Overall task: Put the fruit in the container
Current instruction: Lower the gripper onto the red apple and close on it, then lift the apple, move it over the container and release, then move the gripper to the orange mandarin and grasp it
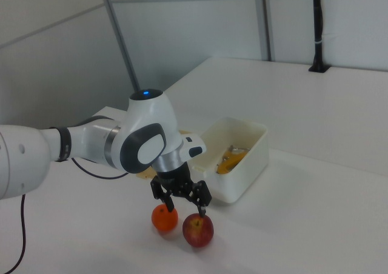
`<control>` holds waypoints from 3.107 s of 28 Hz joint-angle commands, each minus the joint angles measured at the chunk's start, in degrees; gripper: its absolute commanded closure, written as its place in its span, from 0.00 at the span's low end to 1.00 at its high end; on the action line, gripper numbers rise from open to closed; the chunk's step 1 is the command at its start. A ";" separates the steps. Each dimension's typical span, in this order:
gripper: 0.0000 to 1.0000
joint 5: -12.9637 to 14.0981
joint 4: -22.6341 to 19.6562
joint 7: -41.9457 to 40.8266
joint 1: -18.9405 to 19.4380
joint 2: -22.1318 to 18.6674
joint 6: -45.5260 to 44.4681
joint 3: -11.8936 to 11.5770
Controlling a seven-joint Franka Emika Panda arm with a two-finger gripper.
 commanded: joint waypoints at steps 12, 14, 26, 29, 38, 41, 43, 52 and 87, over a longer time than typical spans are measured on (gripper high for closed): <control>0.00 -11.49 0.73 5.88 1.86 6.34 1.20 -0.33; 0.04 -12.54 0.73 5.88 2.13 6.69 1.20 -0.33; 1.00 -12.46 2.49 8.96 2.83 6.08 0.32 -0.15; 1.00 -11.93 3.80 8.87 2.83 4.59 -0.90 -0.06; 0.96 -1.57 19.44 8.87 2.83 4.85 -13.65 0.02; 0.91 1.24 23.13 9.39 2.74 5.28 -14.00 0.02; 0.89 2.82 25.68 11.49 2.66 6.86 -13.31 0.02; 0.85 2.75 28.42 19.93 2.65 12.05 2.33 -0.06; 0.00 -1.38 24.64 4.74 8.71 13.45 -33.43 0.82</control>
